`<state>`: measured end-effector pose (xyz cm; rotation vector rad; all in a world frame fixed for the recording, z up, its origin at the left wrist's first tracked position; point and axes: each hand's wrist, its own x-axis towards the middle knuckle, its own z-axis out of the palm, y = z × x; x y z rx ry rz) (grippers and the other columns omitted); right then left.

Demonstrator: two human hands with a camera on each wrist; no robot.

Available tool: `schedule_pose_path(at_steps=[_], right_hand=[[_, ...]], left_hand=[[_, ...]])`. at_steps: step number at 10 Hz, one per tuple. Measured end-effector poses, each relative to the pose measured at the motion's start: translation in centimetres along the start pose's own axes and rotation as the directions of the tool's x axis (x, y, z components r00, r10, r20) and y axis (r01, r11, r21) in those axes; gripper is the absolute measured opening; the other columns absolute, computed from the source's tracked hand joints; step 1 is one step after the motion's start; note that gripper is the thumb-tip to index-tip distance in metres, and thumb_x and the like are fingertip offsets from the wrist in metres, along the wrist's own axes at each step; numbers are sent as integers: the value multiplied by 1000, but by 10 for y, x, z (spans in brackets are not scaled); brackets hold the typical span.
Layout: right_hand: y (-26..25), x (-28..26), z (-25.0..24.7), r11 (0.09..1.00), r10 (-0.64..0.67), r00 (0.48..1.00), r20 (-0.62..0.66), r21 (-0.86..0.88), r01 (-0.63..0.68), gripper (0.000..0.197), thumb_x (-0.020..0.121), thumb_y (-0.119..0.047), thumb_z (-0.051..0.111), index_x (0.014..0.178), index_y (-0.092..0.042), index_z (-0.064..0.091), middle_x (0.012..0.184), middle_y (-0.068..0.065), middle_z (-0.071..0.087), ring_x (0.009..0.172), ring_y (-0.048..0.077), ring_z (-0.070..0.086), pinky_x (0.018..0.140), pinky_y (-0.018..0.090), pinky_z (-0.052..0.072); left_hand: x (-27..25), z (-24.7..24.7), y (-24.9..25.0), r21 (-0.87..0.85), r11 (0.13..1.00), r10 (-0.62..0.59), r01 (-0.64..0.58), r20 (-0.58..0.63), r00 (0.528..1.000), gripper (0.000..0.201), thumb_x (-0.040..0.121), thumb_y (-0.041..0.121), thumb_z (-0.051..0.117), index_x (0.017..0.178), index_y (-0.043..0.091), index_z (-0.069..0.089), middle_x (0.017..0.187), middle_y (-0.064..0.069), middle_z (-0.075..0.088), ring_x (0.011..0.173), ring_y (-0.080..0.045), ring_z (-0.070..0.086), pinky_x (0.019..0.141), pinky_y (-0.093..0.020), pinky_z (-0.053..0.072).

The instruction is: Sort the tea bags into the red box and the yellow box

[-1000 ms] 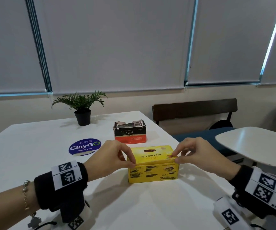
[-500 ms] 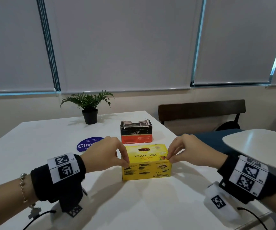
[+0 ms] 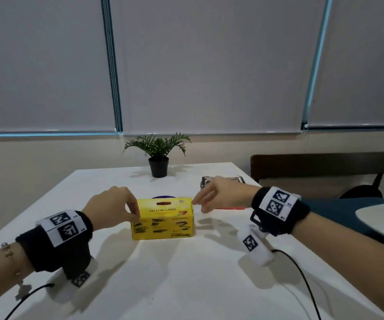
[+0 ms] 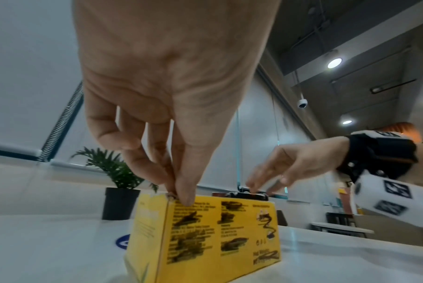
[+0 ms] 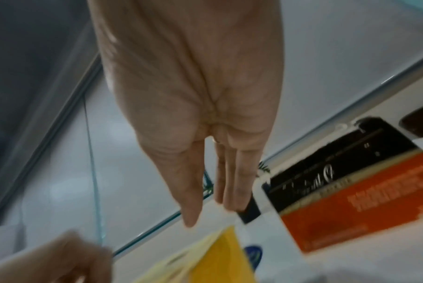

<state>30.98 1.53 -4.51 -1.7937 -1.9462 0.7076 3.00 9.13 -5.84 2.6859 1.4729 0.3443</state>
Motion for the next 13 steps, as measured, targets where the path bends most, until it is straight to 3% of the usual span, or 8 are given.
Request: schedule_pose_path(at_steps=[1, 2, 3, 4, 7, 8, 11, 13], right_hand=[[12, 28, -38, 949, 20, 976, -218, -303, -88, 59, 76, -11, 80, 131, -21, 60, 134, 5, 54, 126, 21, 50, 105, 37, 42], [37, 44, -62, 807, 207, 959, -194, -520, -280, 100, 70, -14, 85, 152, -19, 28, 154, 9, 32, 139, 29, 34, 112, 40, 34], [62, 46, -62, 807, 350, 936, -39, -494, -323, 107, 74, -17, 84, 155, -20, 15, 158, 7, 29, 141, 26, 35, 113, 36, 33], [70, 45, -52, 856, 274, 959, -64, -439, -274, 90, 75, -18, 81, 150, -24, 31, 148, 6, 40, 131, 24, 44, 110, 38, 37], [39, 25, -23, 921, 84, 995, 54, -386, -57, 77, 76, -22, 81, 142, -27, 42, 130, -2, 45, 111, 12, 42, 101, 29, 36], [40, 20, -18, 921, 81, 996, 34, -385, -61, 74, 76, -24, 81, 140, -29, 43, 124, -4, 43, 115, 17, 45, 99, 28, 37], [45, 25, -21, 930, 83, 996, 14, -361, -72, 77, 76, -24, 82, 141, -29, 42, 132, -1, 45, 115, 15, 44, 103, 31, 38], [41, 24, -19, 936, 129, 992, 13, -331, -117, 94, 73, -31, 84, 148, -33, 28, 143, 3, 35, 133, 26, 39, 112, 40, 34]], left_hand=[[5, -1, -11, 2, 1000, -11, 11, 5, 1000, 11, 77, 39, 75, 70, 38, 67, 77, 22, 55, 75, -4, 57, 57, -20, 37], [8, 2, -17, 66, 998, -20, 20, -7, 1000, 8, 81, 41, 70, 76, 37, 64, 85, 20, 56, 81, -5, 55, 58, -19, 34], [8, 5, -25, 118, 992, -43, 46, -25, 999, 8, 84, 41, 66, 84, 37, 60, 93, 17, 55, 84, -8, 54, 58, -19, 31], [8, 6, -31, 132, 989, -64, 67, -31, 997, 6, 86, 41, 65, 86, 36, 61, 96, 16, 55, 82, -8, 52, 58, -19, 31], [15, 7, -26, 124, 990, -65, 70, -50, 997, 7, 85, 34, 65, 90, 29, 65, 101, 9, 61, 84, -13, 58, 61, -22, 36], [13, 7, -23, 155, 985, -61, 71, -65, 996, 8, 86, 35, 64, 92, 30, 65, 97, 10, 57, 78, -11, 54, 58, -21, 33], [14, 4, -29, 70, 997, -29, 33, -53, 998, 6, 85, 30, 69, 81, 33, 65, 86, 16, 52, 68, -4, 47, 53, -17, 30], [11, 2, -36, -63, 998, -20, 16, -58, 998, 14, 82, 36, 72, 86, 35, 59, 95, 18, 59, 79, -6, 57, 61, -21, 40]])
